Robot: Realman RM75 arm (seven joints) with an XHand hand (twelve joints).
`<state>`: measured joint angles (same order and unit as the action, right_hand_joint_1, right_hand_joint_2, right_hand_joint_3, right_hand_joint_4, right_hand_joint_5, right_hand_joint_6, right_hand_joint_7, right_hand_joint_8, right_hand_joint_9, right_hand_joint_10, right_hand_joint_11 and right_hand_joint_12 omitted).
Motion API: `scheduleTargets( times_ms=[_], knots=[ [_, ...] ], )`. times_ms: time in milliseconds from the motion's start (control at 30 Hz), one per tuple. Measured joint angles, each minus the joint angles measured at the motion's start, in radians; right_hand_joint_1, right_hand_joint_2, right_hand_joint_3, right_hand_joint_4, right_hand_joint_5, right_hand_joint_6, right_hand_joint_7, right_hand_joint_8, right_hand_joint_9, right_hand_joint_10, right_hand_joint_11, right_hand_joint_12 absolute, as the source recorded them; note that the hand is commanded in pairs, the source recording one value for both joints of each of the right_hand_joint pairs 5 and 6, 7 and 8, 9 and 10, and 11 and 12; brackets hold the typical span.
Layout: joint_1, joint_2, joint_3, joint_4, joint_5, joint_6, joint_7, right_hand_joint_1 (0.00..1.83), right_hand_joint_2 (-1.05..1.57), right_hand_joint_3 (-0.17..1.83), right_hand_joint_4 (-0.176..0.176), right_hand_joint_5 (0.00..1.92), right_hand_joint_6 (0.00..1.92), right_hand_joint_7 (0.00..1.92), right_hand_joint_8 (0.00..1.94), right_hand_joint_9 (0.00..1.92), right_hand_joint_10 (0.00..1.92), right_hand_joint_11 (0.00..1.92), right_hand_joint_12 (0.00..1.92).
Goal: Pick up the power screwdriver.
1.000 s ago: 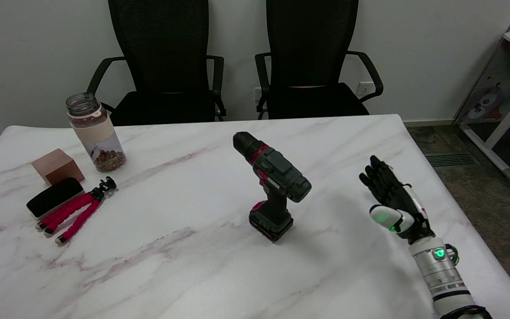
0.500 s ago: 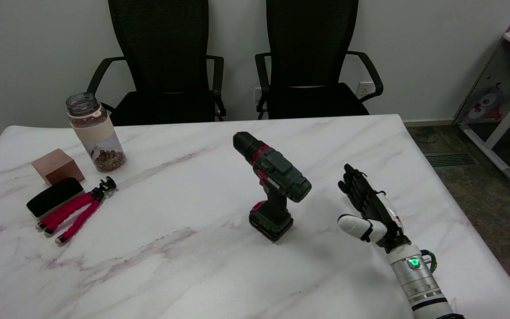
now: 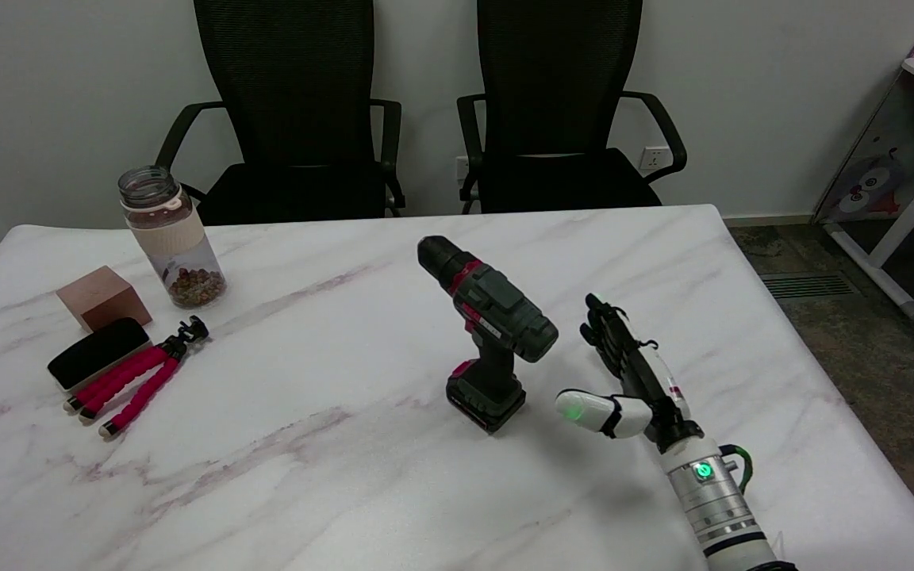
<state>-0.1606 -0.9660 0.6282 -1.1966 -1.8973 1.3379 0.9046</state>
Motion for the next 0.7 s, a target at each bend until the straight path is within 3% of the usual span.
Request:
scheduleTargets(
  times_ms=[700],
  knots=[
    [0.010,-0.062,-0.009,-0.079,-0.011,-0.052,-0.296,0.83,0.14,0.45,-0.157,0.00,0.00,0.00,0.00,0.05,0.05,0.14,0.14]
  ],
)
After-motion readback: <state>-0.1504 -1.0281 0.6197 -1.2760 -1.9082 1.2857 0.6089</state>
